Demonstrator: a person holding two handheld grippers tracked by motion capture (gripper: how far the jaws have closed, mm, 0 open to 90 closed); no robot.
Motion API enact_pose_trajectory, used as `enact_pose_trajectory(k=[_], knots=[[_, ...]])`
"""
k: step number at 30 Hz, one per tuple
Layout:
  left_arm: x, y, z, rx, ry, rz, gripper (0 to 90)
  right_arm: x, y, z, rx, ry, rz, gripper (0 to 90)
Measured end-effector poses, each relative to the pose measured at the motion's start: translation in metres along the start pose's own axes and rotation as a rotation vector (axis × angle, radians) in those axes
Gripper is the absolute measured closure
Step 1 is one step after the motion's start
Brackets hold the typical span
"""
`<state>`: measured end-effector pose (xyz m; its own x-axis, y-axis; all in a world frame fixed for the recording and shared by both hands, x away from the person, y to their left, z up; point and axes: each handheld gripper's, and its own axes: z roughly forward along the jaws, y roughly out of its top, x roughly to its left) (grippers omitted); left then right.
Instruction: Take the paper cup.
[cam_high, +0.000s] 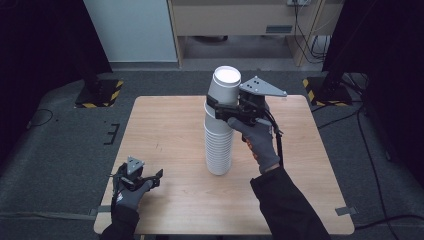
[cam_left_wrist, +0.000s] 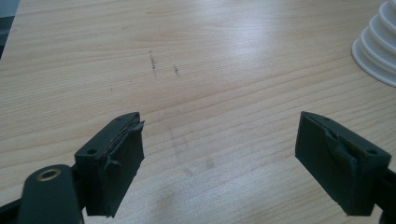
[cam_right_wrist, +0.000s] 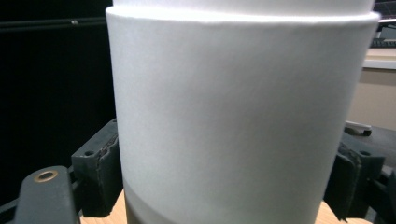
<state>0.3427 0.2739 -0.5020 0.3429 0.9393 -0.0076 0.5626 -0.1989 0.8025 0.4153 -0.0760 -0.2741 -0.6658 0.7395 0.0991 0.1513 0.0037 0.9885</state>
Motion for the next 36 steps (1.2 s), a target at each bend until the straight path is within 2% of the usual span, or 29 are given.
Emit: enact_pose_trajectory(k=[7, 15, 26, 36], knots=[[0.0, 0.0, 0.0, -0.001, 0.002, -0.002, 14.2, 0.0, 0.01, -0.005, -0.035, 0.007, 0.019, 16.3], [0.0, 0.0, 0.0, -0.005, 0.001, -0.002, 14.2, -0.003, 0.017, -0.009, -0.063, -0.007, 0.029, 16.3], [0.0, 0.001, -0.001, -0.009, 0.0, -0.001, 14.3, -0.007, 0.031, -0.024, -0.124, -0.012, 0.05, 16.4], [0.0, 0.001, -0.001, -0.015, 0.001, 0.004, 14.5, -0.012, 0.037, -0.039, -0.138, -0.024, 0.047, 16.4]])
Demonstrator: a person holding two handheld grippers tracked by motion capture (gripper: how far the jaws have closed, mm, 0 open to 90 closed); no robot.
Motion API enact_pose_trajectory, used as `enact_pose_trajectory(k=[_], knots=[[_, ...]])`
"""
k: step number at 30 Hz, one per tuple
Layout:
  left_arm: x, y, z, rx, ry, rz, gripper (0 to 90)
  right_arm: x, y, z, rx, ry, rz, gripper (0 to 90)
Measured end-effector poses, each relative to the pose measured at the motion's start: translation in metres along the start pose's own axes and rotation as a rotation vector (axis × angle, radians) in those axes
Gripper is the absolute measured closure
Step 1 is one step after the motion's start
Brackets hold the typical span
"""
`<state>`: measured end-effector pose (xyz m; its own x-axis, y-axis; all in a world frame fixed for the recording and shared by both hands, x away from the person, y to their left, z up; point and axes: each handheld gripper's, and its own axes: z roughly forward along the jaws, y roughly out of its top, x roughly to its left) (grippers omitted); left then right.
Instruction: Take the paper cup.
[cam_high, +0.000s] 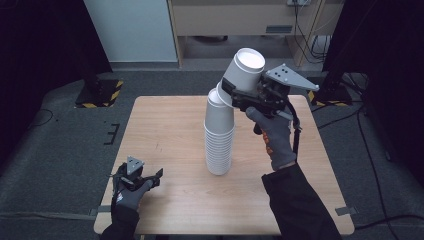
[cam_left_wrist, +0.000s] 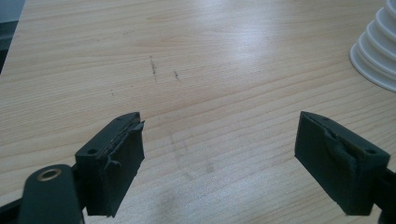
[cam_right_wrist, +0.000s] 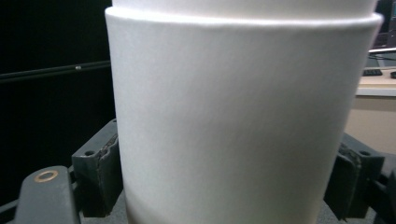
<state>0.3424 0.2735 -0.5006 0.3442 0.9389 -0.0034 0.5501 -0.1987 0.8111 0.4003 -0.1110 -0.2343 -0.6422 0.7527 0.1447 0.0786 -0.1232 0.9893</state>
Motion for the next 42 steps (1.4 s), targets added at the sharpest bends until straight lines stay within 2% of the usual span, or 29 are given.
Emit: enact_pose_trajectory(k=[9, 17, 21, 28, 42], knots=[[-0.001, 0.0, 0.0, -0.002, -0.001, -0.002, 14.5, -0.01, 0.001, -0.019, -0.013, -0.023, 0.012, 16.3], [-0.002, 0.0, 0.0, -0.008, -0.005, -0.006, 14.6, -0.021, -0.008, -0.043, -0.002, -0.05, 0.018, 16.3], [-0.002, 0.001, 0.0, -0.01, -0.004, -0.004, 14.6, -0.029, -0.018, -0.058, 0.007, -0.064, 0.032, 16.3], [-0.005, 0.002, 0.0, -0.017, -0.011, 0.0, 14.9, -0.04, -0.036, -0.074, 0.022, -0.081, 0.067, 16.3], [-0.012, 0.005, 0.0, -0.039, -0.028, 0.009, 15.1, -0.055, -0.072, -0.095, 0.04, -0.105, 0.136, 16.3]])
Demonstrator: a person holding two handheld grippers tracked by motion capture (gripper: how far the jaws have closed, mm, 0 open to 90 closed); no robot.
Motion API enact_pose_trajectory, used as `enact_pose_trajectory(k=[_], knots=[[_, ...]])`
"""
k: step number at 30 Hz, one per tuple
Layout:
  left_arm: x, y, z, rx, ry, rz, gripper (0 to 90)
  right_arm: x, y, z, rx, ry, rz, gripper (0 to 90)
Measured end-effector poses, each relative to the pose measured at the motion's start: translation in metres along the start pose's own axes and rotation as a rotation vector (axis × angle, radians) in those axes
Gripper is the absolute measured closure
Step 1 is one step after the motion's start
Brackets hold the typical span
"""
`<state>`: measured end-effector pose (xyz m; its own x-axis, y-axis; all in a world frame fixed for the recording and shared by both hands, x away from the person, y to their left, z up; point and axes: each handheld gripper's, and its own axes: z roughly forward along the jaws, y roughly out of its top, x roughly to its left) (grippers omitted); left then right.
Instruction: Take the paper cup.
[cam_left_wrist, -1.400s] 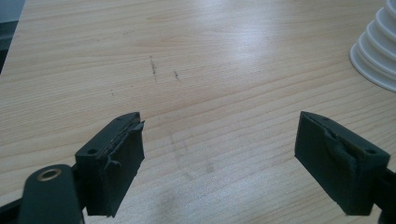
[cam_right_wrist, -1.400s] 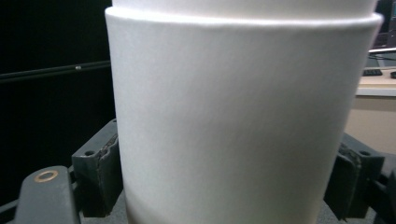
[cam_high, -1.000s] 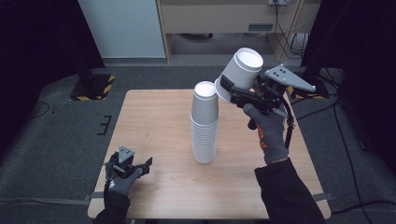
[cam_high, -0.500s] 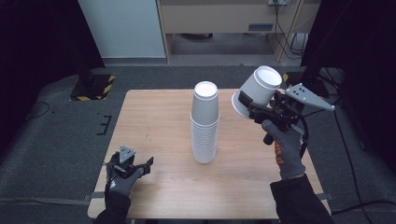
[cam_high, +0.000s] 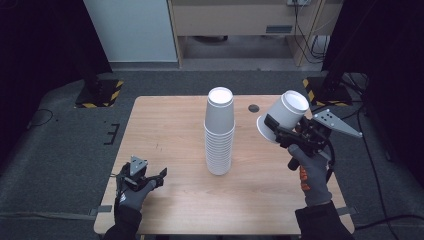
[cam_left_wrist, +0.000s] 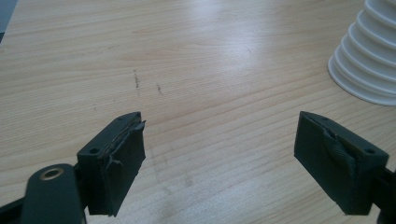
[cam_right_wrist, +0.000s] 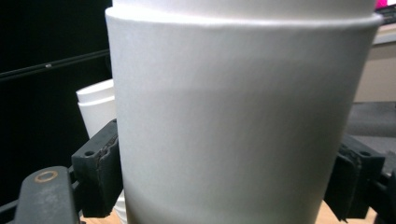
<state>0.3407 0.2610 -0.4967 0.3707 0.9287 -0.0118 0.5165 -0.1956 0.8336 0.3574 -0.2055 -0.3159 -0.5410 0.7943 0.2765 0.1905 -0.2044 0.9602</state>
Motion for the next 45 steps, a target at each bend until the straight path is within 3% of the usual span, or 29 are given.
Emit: enact_pose_trajectory(k=[18, 32, 45], knots=[[-0.012, 0.004, 0.001, -0.021, -0.023, 0.013, 15.2, -0.024, -0.042, -0.019, 0.046, -0.029, 0.078, 16.3], [-0.02, 0.008, -0.001, -0.052, -0.046, 0.025, 15.3, -0.042, -0.081, -0.03, 0.064, -0.04, 0.204, 16.2], [-0.031, 0.011, -0.004, -0.089, -0.098, 0.053, 15.5, -0.05, -0.093, -0.033, 0.06, -0.046, 0.287, 16.2]])
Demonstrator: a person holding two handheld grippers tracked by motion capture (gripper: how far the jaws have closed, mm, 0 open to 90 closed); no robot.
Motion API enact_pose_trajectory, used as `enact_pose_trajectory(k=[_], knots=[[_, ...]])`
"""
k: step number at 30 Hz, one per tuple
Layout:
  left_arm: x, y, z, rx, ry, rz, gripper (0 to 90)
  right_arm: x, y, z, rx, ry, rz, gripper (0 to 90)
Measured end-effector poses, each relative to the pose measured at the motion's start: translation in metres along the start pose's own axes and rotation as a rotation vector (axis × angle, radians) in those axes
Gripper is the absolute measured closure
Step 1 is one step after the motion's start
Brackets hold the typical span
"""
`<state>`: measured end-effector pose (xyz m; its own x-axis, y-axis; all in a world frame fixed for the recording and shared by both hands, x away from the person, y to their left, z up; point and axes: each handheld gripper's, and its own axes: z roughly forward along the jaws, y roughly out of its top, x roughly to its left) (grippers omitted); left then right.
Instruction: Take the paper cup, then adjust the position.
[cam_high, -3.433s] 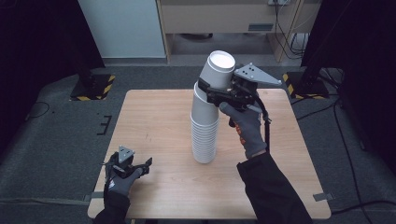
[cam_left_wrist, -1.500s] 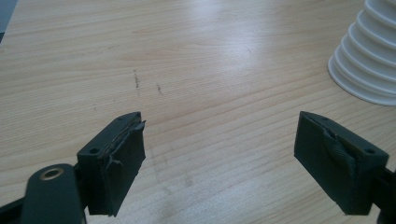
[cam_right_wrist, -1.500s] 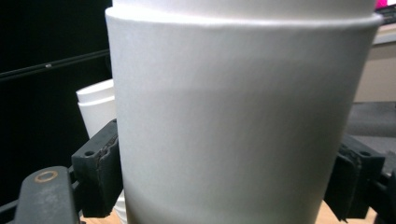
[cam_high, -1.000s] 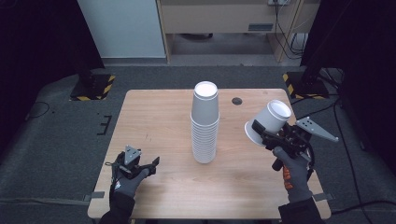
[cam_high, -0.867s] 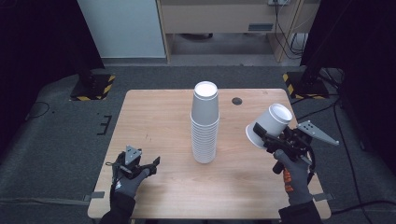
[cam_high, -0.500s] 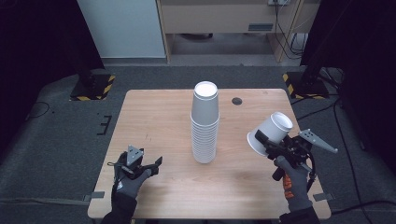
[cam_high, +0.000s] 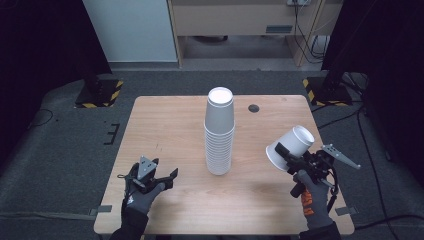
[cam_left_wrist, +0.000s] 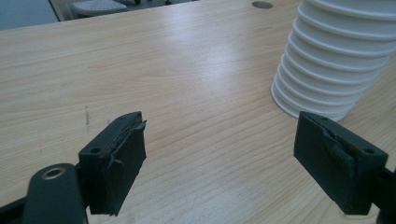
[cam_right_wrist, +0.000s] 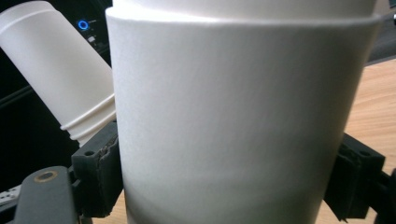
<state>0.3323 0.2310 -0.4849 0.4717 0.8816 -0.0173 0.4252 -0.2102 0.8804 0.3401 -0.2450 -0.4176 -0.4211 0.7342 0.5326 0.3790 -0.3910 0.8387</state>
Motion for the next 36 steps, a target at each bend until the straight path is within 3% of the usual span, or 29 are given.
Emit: enact_pose_trajectory(k=[20, 36], knots=[[-0.02, 0.008, 0.002, -0.037, -0.079, 0.031, 16.1, -0.006, -0.007, -0.001, -0.003, -0.017, 0.03, 16.1], [-0.059, 0.02, 0.01, -0.079, -0.194, 0.079, 19.1, -0.005, -0.007, -0.003, -0.018, -0.012, 0.063, 16.1]])
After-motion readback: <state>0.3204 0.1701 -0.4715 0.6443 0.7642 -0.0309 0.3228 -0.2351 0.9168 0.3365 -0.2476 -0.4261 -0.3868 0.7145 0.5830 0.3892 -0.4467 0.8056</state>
